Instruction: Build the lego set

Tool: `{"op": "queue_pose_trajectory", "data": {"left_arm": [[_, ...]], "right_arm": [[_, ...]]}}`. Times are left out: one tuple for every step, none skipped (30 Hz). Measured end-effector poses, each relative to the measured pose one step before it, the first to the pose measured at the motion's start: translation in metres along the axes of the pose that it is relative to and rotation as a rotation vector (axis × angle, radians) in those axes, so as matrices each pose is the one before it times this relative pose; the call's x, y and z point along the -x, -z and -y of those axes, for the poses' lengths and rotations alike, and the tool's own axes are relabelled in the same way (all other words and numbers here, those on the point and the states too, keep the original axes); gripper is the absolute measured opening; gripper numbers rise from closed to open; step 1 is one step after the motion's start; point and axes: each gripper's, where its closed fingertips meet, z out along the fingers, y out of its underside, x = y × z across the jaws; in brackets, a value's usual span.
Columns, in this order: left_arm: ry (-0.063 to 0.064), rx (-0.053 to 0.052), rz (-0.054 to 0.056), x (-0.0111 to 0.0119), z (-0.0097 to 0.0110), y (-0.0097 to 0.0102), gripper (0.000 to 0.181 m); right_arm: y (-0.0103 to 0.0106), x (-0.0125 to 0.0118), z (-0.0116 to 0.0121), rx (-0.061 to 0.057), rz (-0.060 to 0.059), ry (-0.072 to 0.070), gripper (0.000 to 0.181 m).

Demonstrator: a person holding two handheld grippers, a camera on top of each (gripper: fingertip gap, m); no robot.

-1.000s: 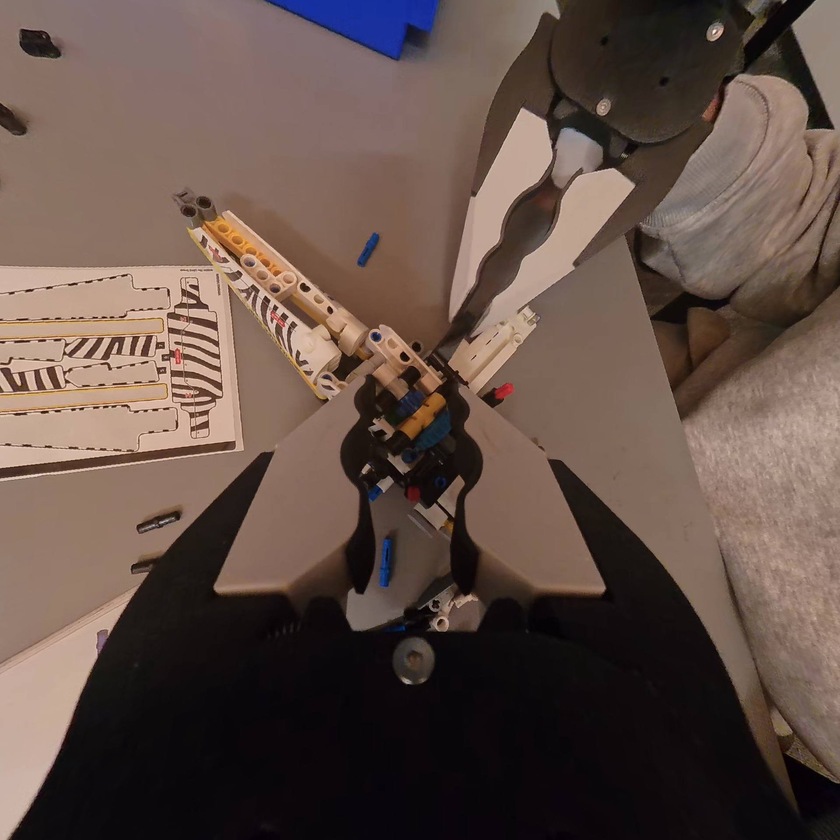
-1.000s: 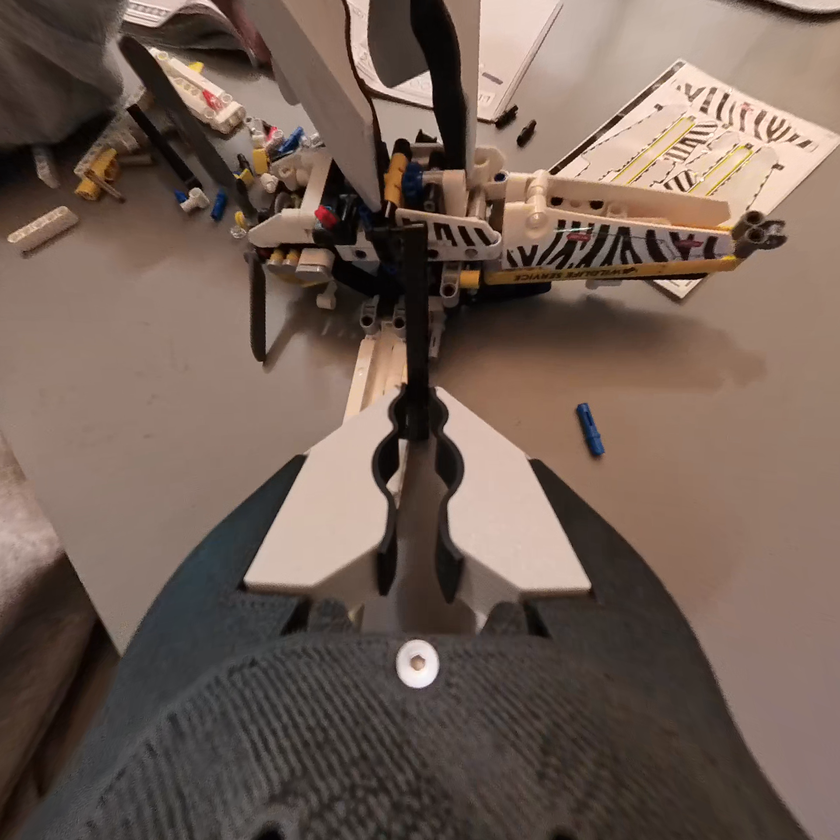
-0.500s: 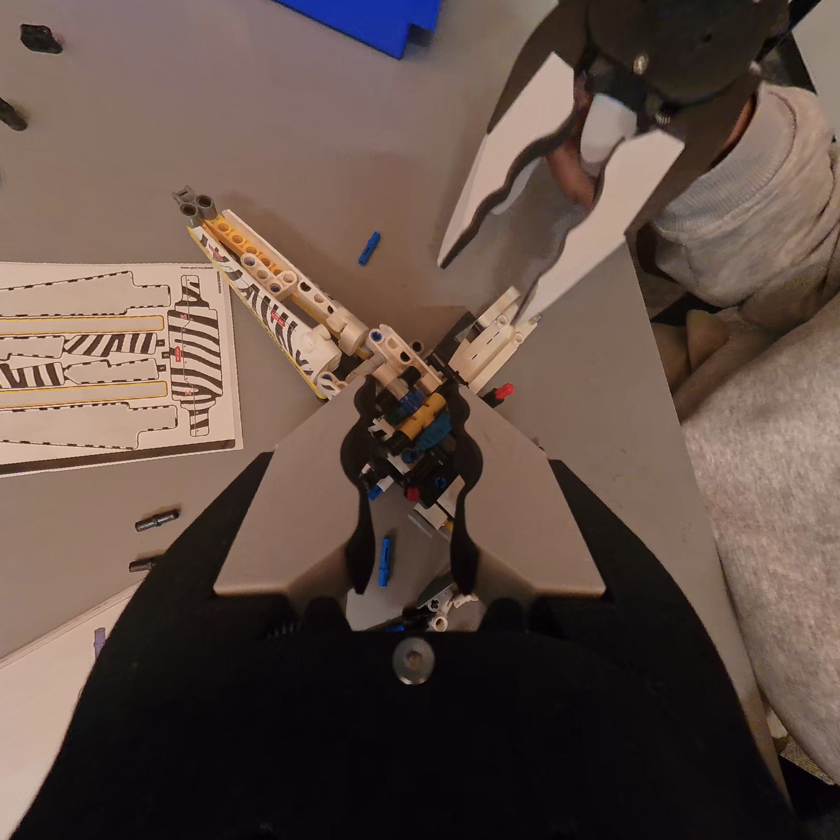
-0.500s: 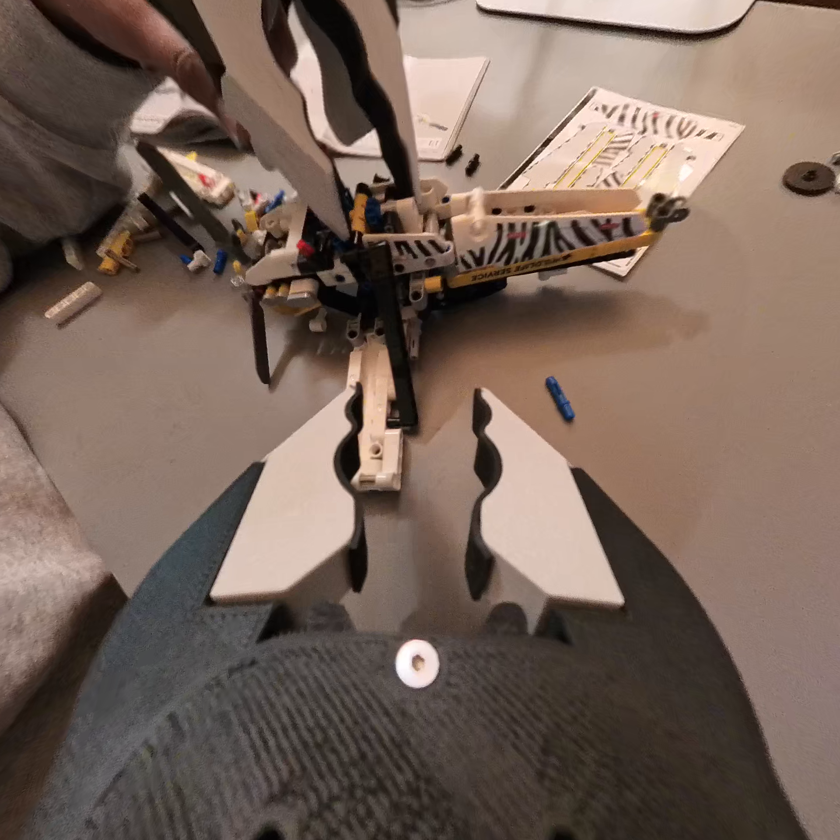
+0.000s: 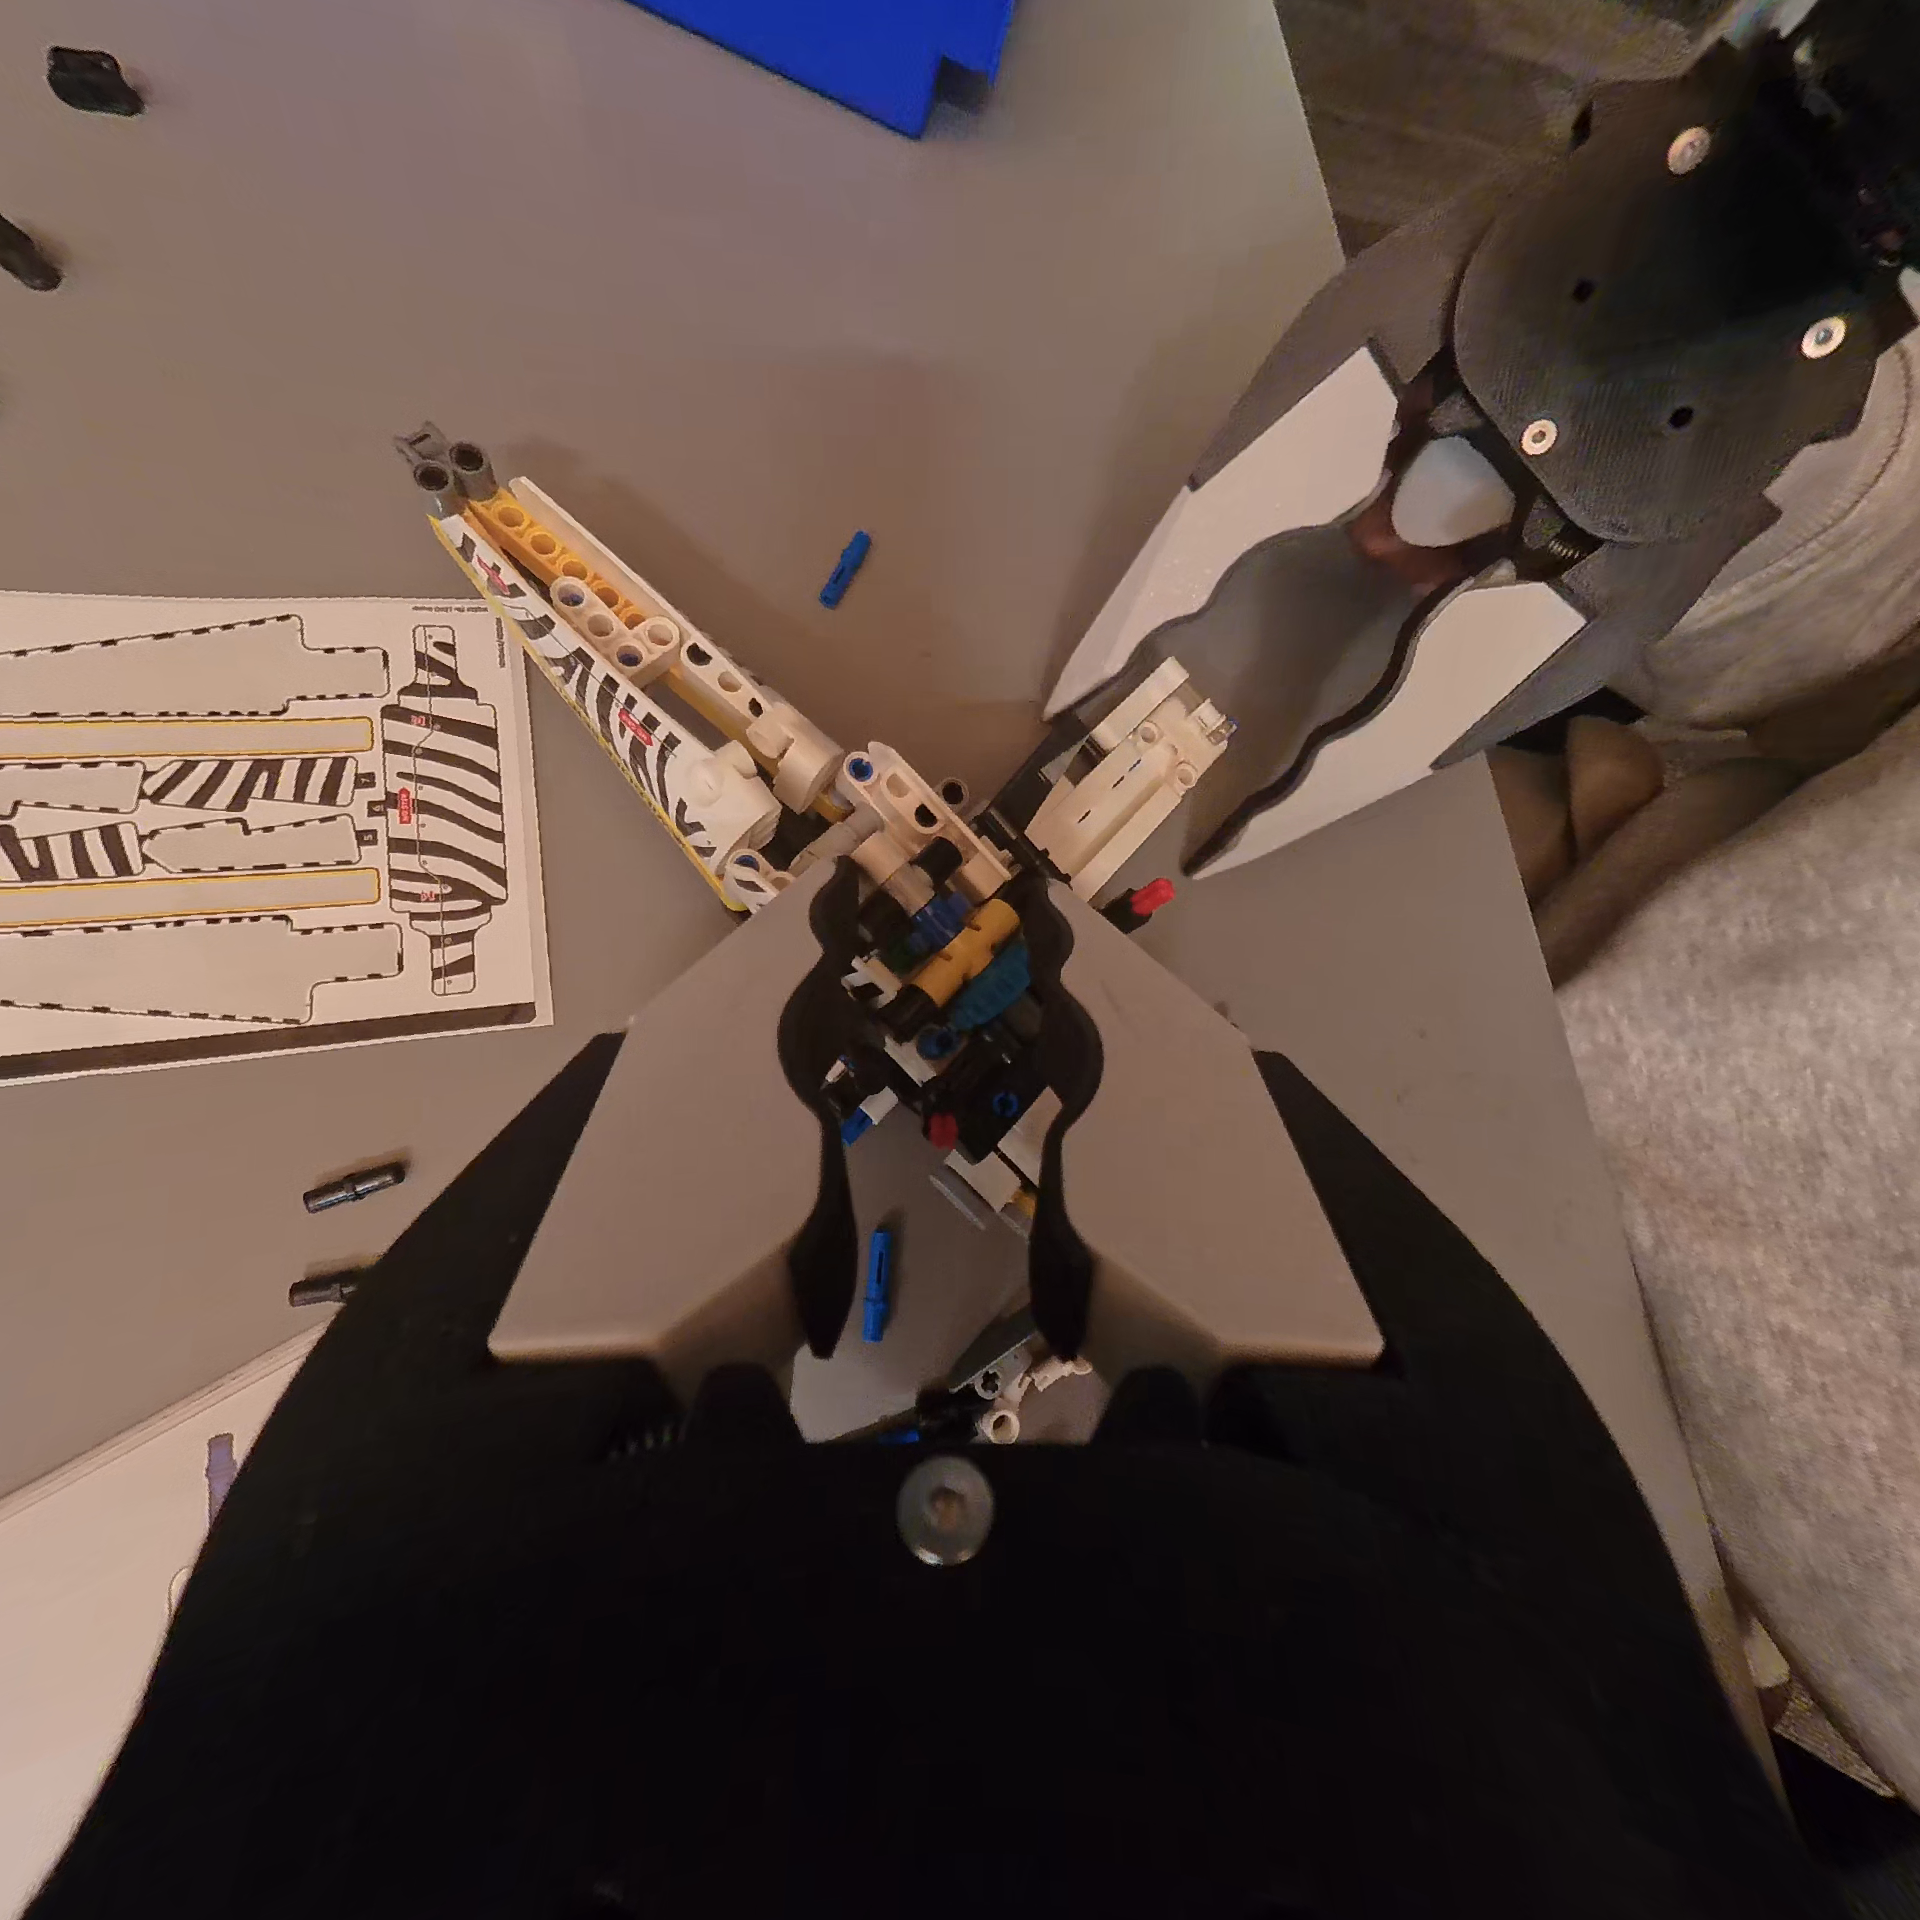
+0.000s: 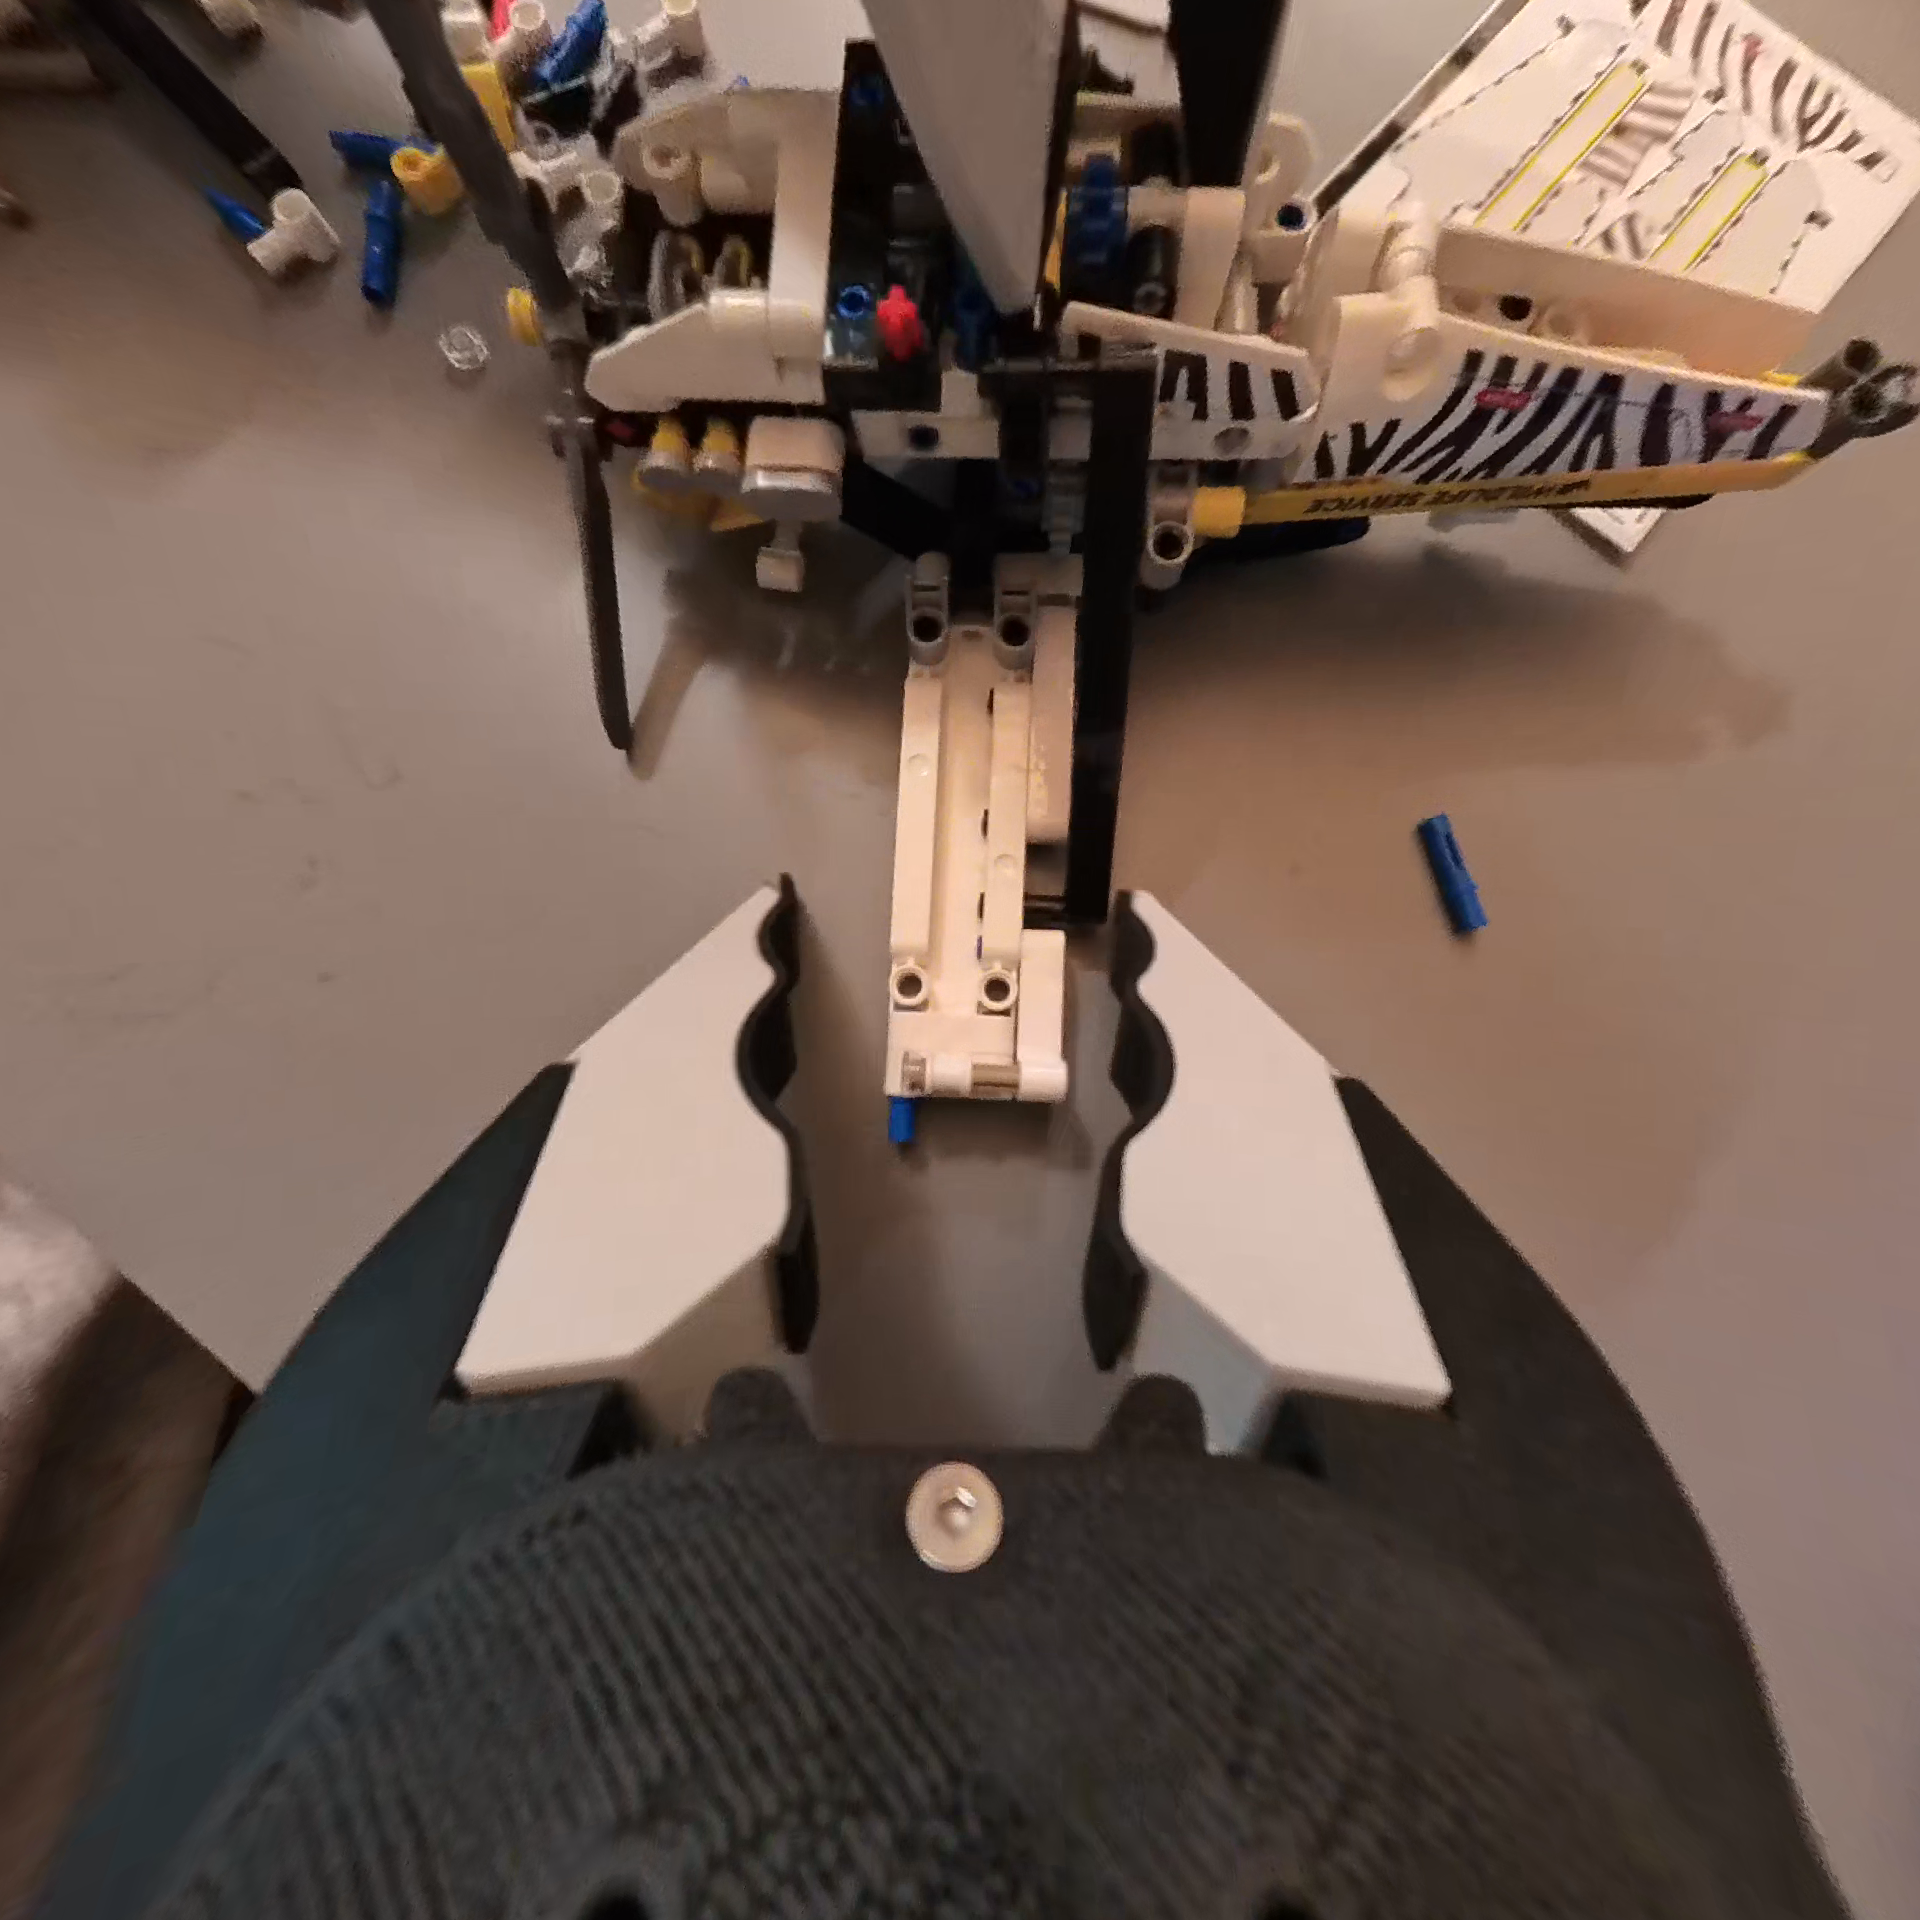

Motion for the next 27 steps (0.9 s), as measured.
{"op": "queue_pose_trajectory", "data": {"left_arm": [[-0.0002, 0.0001, 0.0007, -0.00005, 0.00002, 0.00005, 0.031], [-0.0001, -0.0001, 0.0003, -0.00002, 0.00005, -0.00007, 0.031], [-0.0005, -0.0002, 0.0002, -0.00016, 0.00011, -0.00004, 0.031], [-0.0014, -0.0002, 0.0006, -0.00011, 0.00014, -0.0001, 0.031], [-0.0007, 0.0003, 0.0002, -0.00019, 0.0, -0.00013, 0.031], [-0.0003, 0.0007, 0.0008, 0.0, -0.00003, -0.00008, 0.031], [-0.0002, -0.0003, -0.0003, -0.0001, -0.00002, 0.00002, 0.031], [0.0007, -0.0009, -0.0008, 0.00004, 0.00012, 0.00003, 0.031], [0.0009, -0.0005, -0.0011, 0.00008, -0.00004, 0.00005, 0.031], [0.0007, -0.0006, -0.001, -0.00006, 0.00002, 0.00008, 0.031], [0.0001, -0.0007, -0.0006, 0.00006, -0.00004, 0.00001, 0.031], [0.0004, -0.0005, -0.0006, -0.00004, 0.00003, 0.00003, 0.031], [0.0002, -0.0005, -0.0004, 0.00007, 0.00009, -0.00001, 0.03], [-0.0003, -0.0004, 0.0, -0.00005, -0.00001, 0.00001, 0.03], [0.0003, -0.0003, -0.0004, 0.00009, 0.0, -0.00006, 0.03], [0.0004, -0.0005, -0.0004, -0.00001, 0.00003, 0.00003, 0.03], [-0.0005, -0.0004, 0.0, -0.00003, 0.0, 0.00001, 0.03], [0.0, 0.0001, 0.0, 0.0, -0.00002, 0.00001, 0.03], [0.0009, -0.0001, -0.0001, 0.00007, 0.00004, 0.00002, 0.031], [0.0006, 0.0, -0.0001, 0.00001, -0.00004, 0.00007, 0.03], [0.0009, -0.0001, -0.0003, 0.00005, -0.00003, -0.00004, 0.031], [0.0011, -0.0004, -0.0008, -0.00006, -0.00001, 0.0001, 0.031], [0.0005, -0.0006, -0.0007, 0.0001, 0.00001, -0.00002, 0.031], [0.0001, -0.0005, -0.0002, -0.00003, 0.00008, -0.00004, 0.031], [-0.0004, -0.0001, 0.0003, -0.00009, 0.00006, 0.00003, 0.03], [-0.0006, 0.0003, 0.0005, -0.00002, -0.00007, 0.0, 0.03], [0.0, 0.0002, 0.0001, 0.00002, -0.00003, 0.00001, 0.03]], "right_arm": [[0.00028, -0.00067, 0.00015, -0.002, -0.0134, 0.0074, 0.054], [0.00004, -0.00024, -0.00005, -0.0013, -0.0055, 0.0014, 0.054], [-0.0001, -0.00004, -0.00012, -0.0021, 0.0006, -0.0047, 0.053], [-0.00006, -0.00083, 0.0, -0.0034, -0.0011, -0.0055, 0.052], [0.0001, -0.00249, -0.00021, -0.0049, -0.0111, 0.0003, 0.046], [0.00022, -0.00165, -0.00006, -0.0062, -0.0076, 0.0024, 0.039], [-0.00005, 0.00011, -0.00005, -0.0042, 0.0028, -0.0038, 0.04], [-0.00008, 0.00012, -0.00001, -0.0018, 0.0019, -0.0048, 0.039], [-0.00002, -0.00002, 0.00009, -0.0012, -0.0003, -0.0003, 0.039], [0.00007, 0.00007, -0.00002, -0.0001, -0.0013, 0.0008, 0.039], [-0.00001, 0.00003, -0.00001, 0.0007, -0.0008, 0.0007, 0.039], [0.00002, 0.00011, -0.00001, 0.0002, 0.0, 0.0014, 0.039], [-0.0001, 0.00012, -0.00003, -0.0003, 0.0016, 0.0001, 0.039], [-0.00005, 0.00011, 0.00003, -0.0005, 0.0032, -0.0022, 0.039], [-0.00019, 0.00028, 0.00006, -0.0006, 0.0038, -0.0021, 0.039], [-0.00012, 0.00015, -0.00002, -0.0005, 0.0028, -0.0007, 0.039], [0.00001, 0.00016, -0.00003, 0.0002, 0.0014, 0.0005, 0.039], [-0.00006, 0.00009, 0.00002, 0.001, 0.0003, 0.002, 0.04], [0.00005, 0.00015, 0.00005, 0.0015, 0.0002, 0.0035, 0.04], [-0.00006, 0.00015, -0.00001, 0.0019, 0.0006, 0.0045, 0.04], [0.00004, 0.00021, -0.00007, 0.0033, 0.0011, 0.003, 0.04], [0.00001, 0.00029, 0.00002, 0.0047, 0.0011, 0.0014, 0.04], [-0.00006, 0.00019, -0.00005, 0.0047, 0.0006, 0.002, 0.04], [0.0, 0.0001, -0.00013, 0.0046, 0.0016, 0.001, 0.04], [-0.00012, 0.00018, 0.00001, 0.004, 0.0031, -0.0001, 0.04], [-0.00004, 0.00018, -0.00014, 0.0031, 0.0025, 0.002, 0.04], [0.00004, 0.00001, -0.00006, 0.0032, 0.0011, 0.0043, 0.04]]}}
